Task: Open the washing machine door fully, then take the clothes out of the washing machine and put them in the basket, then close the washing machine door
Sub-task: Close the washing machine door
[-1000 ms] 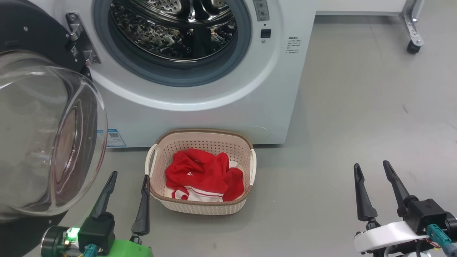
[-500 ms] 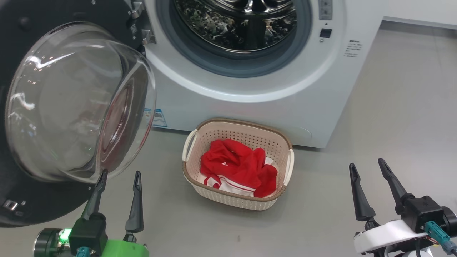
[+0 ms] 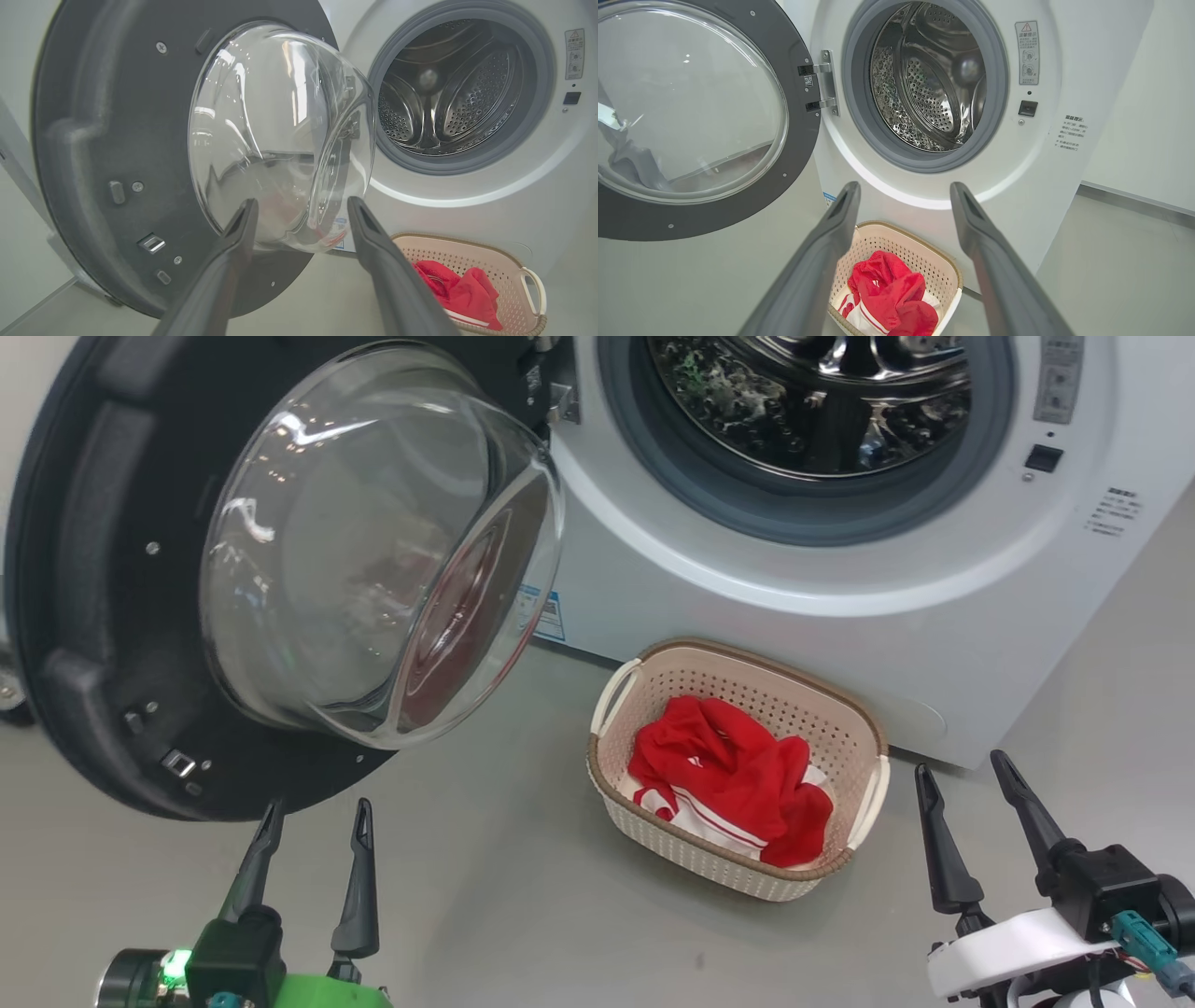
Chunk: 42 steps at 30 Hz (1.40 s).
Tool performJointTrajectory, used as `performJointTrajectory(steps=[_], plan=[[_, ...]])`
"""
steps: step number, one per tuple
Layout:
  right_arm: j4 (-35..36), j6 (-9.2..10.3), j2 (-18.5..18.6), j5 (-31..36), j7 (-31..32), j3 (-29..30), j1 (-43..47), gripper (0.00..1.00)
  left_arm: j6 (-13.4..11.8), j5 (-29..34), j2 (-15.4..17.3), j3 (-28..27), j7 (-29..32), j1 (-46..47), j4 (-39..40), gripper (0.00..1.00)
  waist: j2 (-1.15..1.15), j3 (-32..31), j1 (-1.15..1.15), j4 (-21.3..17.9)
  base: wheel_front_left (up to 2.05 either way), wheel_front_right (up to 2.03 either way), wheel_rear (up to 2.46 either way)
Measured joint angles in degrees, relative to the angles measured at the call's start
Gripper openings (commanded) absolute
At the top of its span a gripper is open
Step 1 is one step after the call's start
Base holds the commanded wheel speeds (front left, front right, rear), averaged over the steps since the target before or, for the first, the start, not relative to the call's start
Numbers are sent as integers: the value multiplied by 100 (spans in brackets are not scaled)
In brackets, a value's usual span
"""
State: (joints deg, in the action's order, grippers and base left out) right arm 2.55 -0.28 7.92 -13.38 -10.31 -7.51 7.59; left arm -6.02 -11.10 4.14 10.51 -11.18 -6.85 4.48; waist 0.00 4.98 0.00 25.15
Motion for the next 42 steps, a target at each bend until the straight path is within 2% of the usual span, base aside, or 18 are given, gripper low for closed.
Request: performJointTrajectory(steps=[9, 23, 24, 25, 26, 36, 39, 40, 42], plan=[[14, -62, -45, 2, 92, -231, -51, 100, -24, -47, -11, -226, -33, -154, 19, 100, 0, -13, 0, 516, 0, 0, 0], [0, -60, -63, 2, 101, -255, -61, 100, -24, -47, -27, -261, -56, -174, 40, 98, 0, -22, 0, 578, 0, 0, 0], [0, -60, -63, 2, 102, -256, -61, 100, -24, -47, -29, -261, -57, -176, 40, 56, 0, -20, 0, 578, 0, 0, 0], [0, -60, -63, 2, 103, -259, -61, 100, -24, -47, -30, -261, -57, -177, 40, 31, 0, -17, 0, 577, 0, 0, 0], [0, -60, -63, 2, 120, -261, -62, 100, -25, -47, -32, -263, -57, -178, 41, 0, 0, -14, 0, 578, 0, 0, 0], [0, -60, -58, 33, 144, -275, -75, 100, -32, -225, -65, -266, -124, -199, 151, 0, 0, 23, 0, 582, 0, 0, 0], [0, -60, -57, 34, 144, -279, -94, 100, 60, -872, -120, -298, -183, -198, 354, 0, 0, 33, 0, 586, 0, 0, 0], [0, -60, -57, 34, 144, -279, -94, 100, 60, -872, -120, -298, -183, -198, 354, 0, 0, 33, 0, 586, 0, 0, 0], [1, -60, -52, 34, 145, -280, -121, 100, 255, -1534, -138, -312, -202, -197, 527, 0, 0, 37, 0, 589, 0, 0, 0]])
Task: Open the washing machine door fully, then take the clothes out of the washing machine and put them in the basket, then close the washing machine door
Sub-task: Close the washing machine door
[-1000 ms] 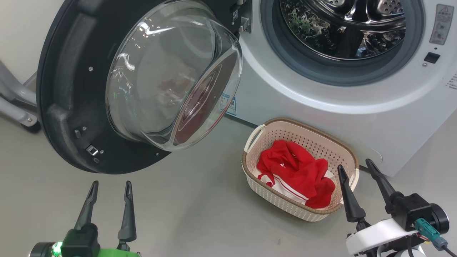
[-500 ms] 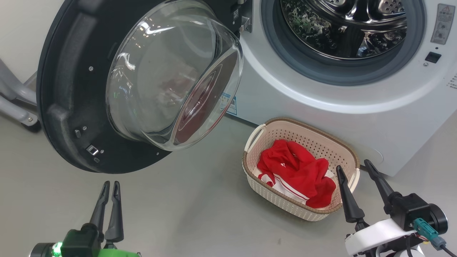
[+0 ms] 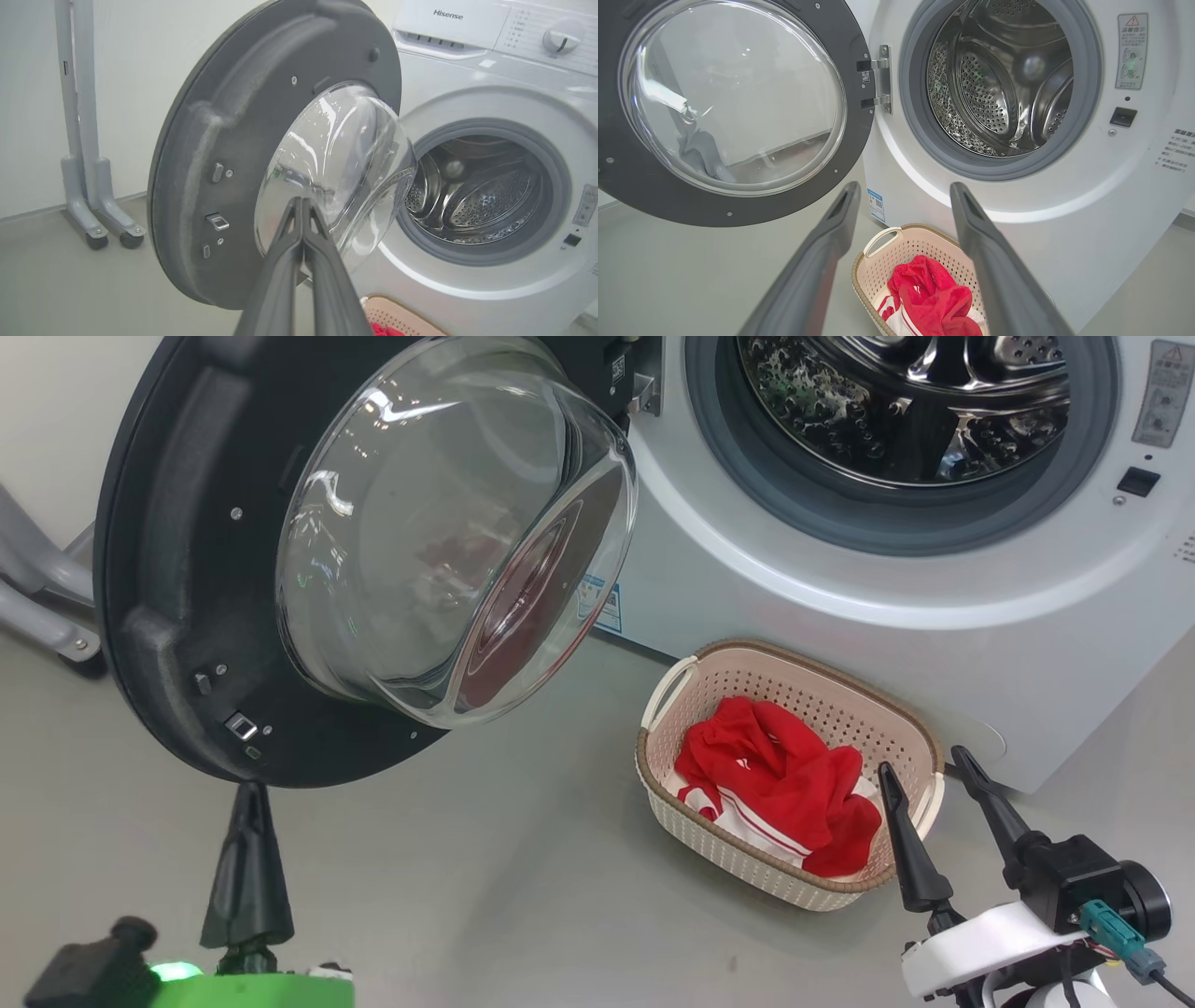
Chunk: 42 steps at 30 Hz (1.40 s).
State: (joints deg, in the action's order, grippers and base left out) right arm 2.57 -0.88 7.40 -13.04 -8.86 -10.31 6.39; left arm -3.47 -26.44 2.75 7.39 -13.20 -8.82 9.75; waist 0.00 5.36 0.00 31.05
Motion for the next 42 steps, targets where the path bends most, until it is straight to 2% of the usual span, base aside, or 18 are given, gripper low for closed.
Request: performJointTrajectory(steps=[3, 5, 8, 11, 12, 13, 14, 18, 21, 25, 29, 36, 42], plan=[[2, 0, 10, 1, 5, -1, -9, 100, 304, -1303, -16, -46, -25, 1, 274, 0, 0, 7, 0, 5, 0, 0, 0], [11, 0, 13, 1, 5, -3, -9, 100, 332, -2146, -2, 146, -63, -2, 611, 0, 0, 13, 0, 9, 0, 0, 0], [42, 0, 23, 11, 36, -11, -10, 100, 393, -2983, -12, 594, -129, -93, 1192, 0, 0, 36, 0, 14, 0, 0, 0], [62, 0, 45, 32, 54, -3, -15, 100, 556, -3800, -8, 712, -156, -299, 1645, 0, 0, 81, 0, 16, 0, 0, 0], [60, 1, 55, 34, 55, 7, -15, 100, 582, -4081, -12, 622, -153, -326, 1825, 0, 0, 92, 0, 18, 0, 0, 0], [62, 2, 77, 35, 56, 27, -15, 100, 654, -4625, -14, 154, -152, -292, 2120, 0, 0, 103, 0, 26, 0, 0, 0], [64, 3, 84, 35, 56, 33, -15, 100, 687, -4893, -9, -114, -153, -266, 2165, 0, 0, 108, 0, 30, 0, 0, 0], [77, 4, 91, 35, 57, 49, -14, 100, 825, -5958, -15, -1160, -156, -73, 1948, 0, 0, 128, 0, 38, 0, 0, 0], [86, 10, 97, 35, 69, 53, -14, 100, 849, -6154, -21, -1725, -157, 46, 1686, 0, 0, 139, 0, 37, 0, 0, 0], [110, 10, 126, 36, 101, 52, -14, 100, 884, -6290, -10, -2210, -157, 272, 1330, 0, 0, 150, 0, 26, 0, 0, 0], [164, 10, 158, 51, 155, 45, -14, 100, 875, -6625, 358, -2624, -132, 520, 770, 0, 0, 165, 0, 7, 0, 0, 0], [191, 2, 212, 52, 208, 38, -14, 100, 494, -7250, 920, -2866, 341, 1027, -509, 0, 0, 197, 0, -54, 0, 0, 0], [230, 2, 220, 52, 258, 41, -13, 100, 158, -7499, 1225, -2716, 795, 1405, -1444, 0, 0, 185, 0, -112, 0, 0, 0]])
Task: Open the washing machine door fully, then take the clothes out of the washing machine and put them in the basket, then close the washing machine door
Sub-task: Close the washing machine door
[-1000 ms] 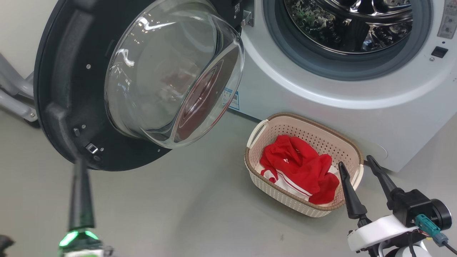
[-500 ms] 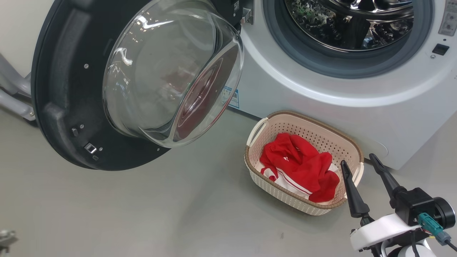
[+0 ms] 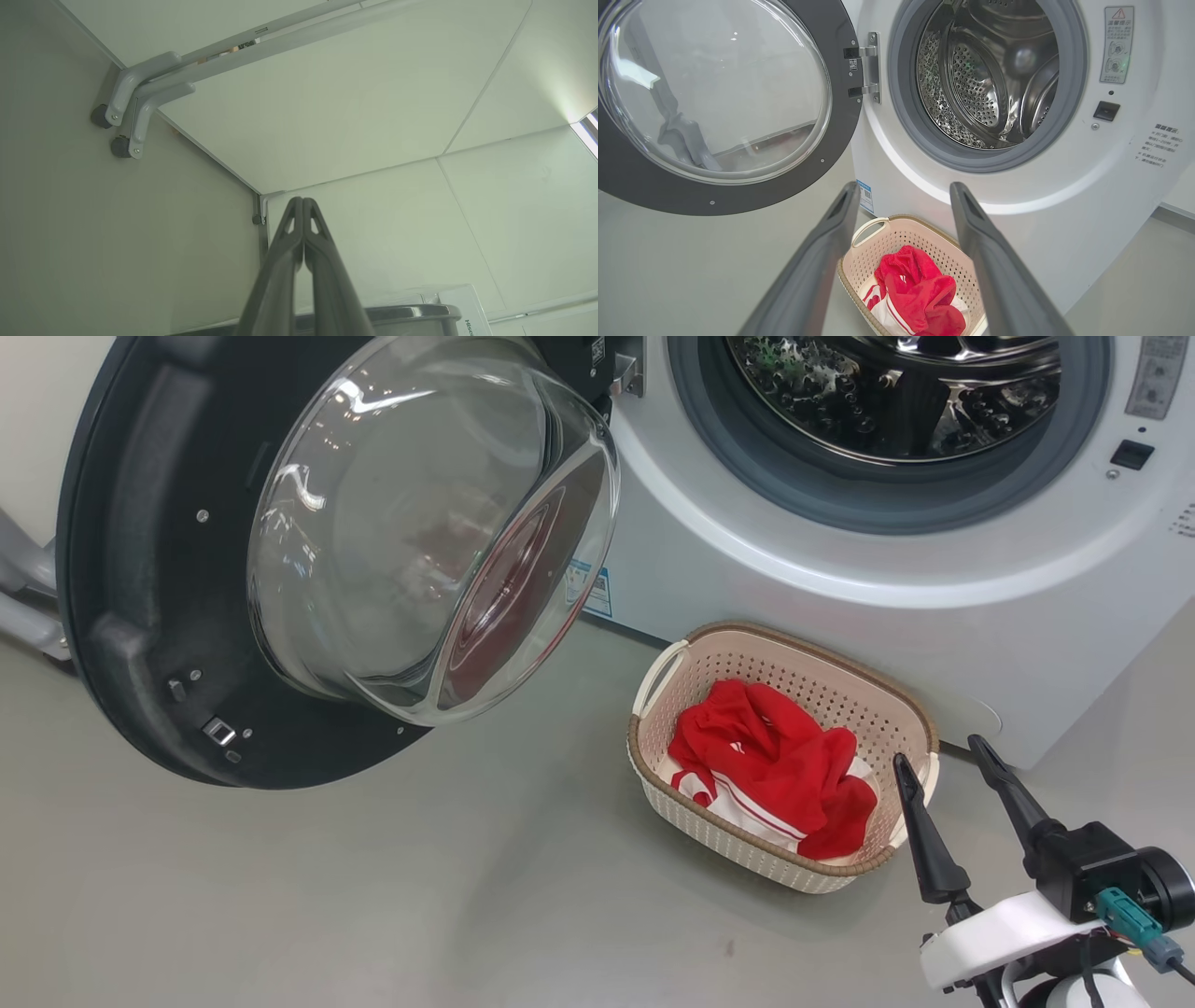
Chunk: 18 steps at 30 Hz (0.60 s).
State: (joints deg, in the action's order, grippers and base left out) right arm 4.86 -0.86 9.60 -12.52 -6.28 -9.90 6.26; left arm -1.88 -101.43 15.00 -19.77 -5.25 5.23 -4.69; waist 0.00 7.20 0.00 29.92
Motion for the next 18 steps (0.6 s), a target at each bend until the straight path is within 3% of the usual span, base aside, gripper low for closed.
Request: performJointTrajectory(steps=[5, 18], plan=[[42, 1, 5, 0, 44, 4, 6, 100, -189, -51, 145, 313, 394, 269, -630, 0, 0, 1, 0, -35, 0, 0, 0], [164, 10, 38, 0, 127, 0, 11, 100, -101, 32, 296, 1102, 1173, 882, -1370, 0, 0, 54, 0, -169, 0, 0, 0]])
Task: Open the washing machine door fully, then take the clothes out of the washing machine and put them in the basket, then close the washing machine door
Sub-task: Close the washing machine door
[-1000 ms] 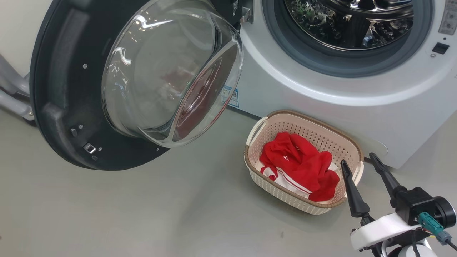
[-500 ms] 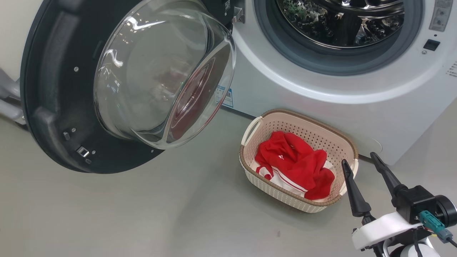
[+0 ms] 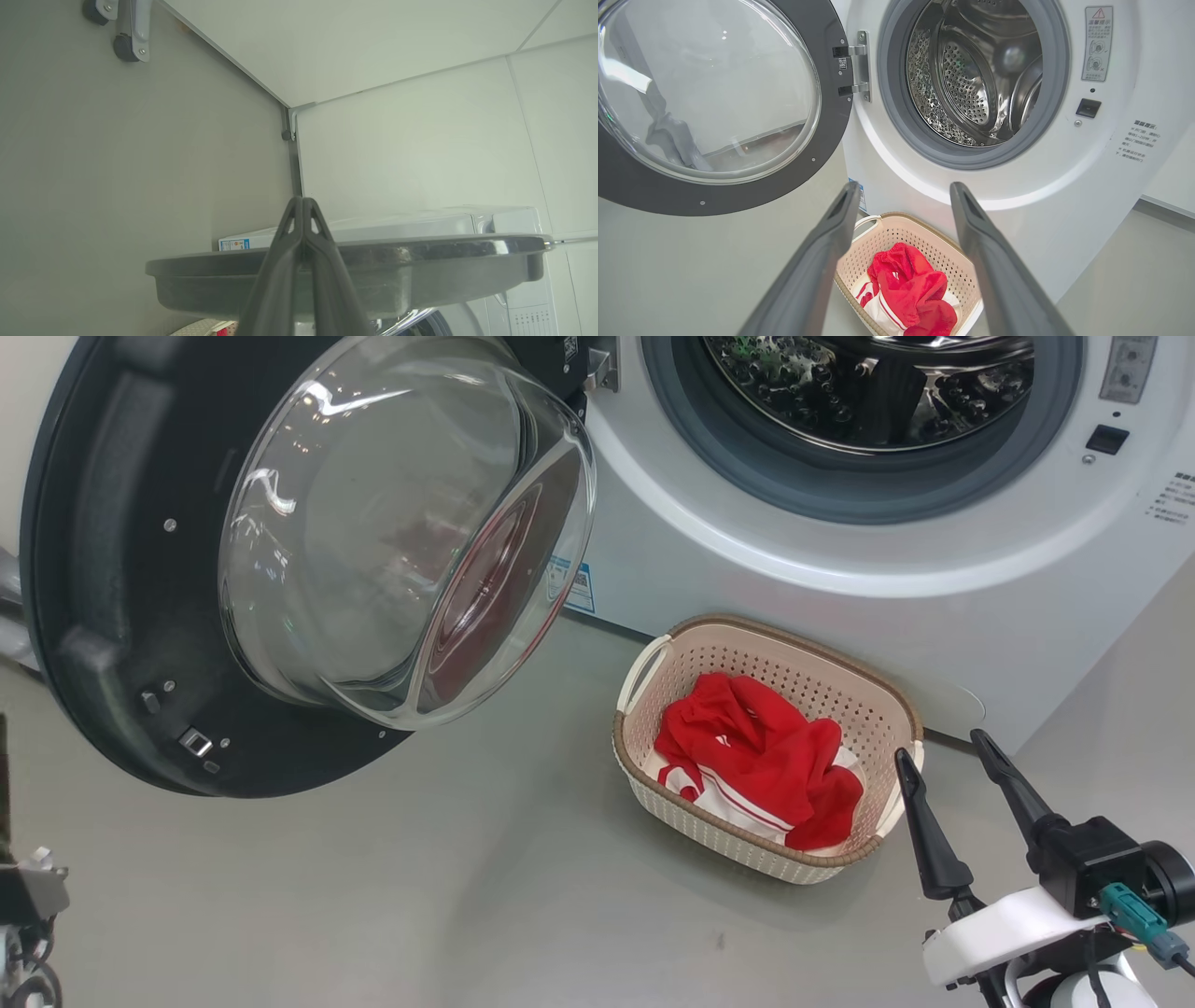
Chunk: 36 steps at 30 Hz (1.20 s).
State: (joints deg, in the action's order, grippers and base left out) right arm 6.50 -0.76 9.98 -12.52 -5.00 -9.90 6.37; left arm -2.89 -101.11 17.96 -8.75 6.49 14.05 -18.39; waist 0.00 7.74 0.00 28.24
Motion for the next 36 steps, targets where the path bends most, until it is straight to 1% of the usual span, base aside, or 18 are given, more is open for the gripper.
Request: performJointTrajectory(steps=[5, 13, 17, 24, 30, 33, 36], plan=[[56, 33, 4, 0, 20, 0, 0, 100, 118, 36, 1, 143, 152, 177, -221, 0, 0, 26, 0, -21, 0, 0, 0], [83, 34, 12, -1, 53, 5, 0, 100, 309, 121, 9, 342, 403, 401, -468, 0, 0, 53, 0, -56, 0, 0, 0], [104, 34, 19, 0, 67, 9, 1, 100, 404, 255, 79, 444, 539, 424, -545, 0, 0, 64, 0, -68, 0, 0, 0], [163, 43, 27, 0, 68, 9, 0, 100, 630, 240, 100, 516, 825, 428, -670, 0, 0, 106, 0, -87, 0, 0, 0], [185, 47, 26, -1, 68, 7, -1, 100, 730, 137, 105, 533, 1065, 418, -719, 0, 0, 145, 0, -104, 0, 0, 0], [186, 48, 23, -1, 68, 11, -1, 100, 811, 131, 75, 654, 1256, 416, -679, 0, 0, 149, 0, -134, 0, 0, 0], [183, 46, 8, -1, 66, -1, -9, 100, 883, 129, -45, 742, 1411, 397, -583, 0, 0, 140, 0, -167, 0, 0, 0]])
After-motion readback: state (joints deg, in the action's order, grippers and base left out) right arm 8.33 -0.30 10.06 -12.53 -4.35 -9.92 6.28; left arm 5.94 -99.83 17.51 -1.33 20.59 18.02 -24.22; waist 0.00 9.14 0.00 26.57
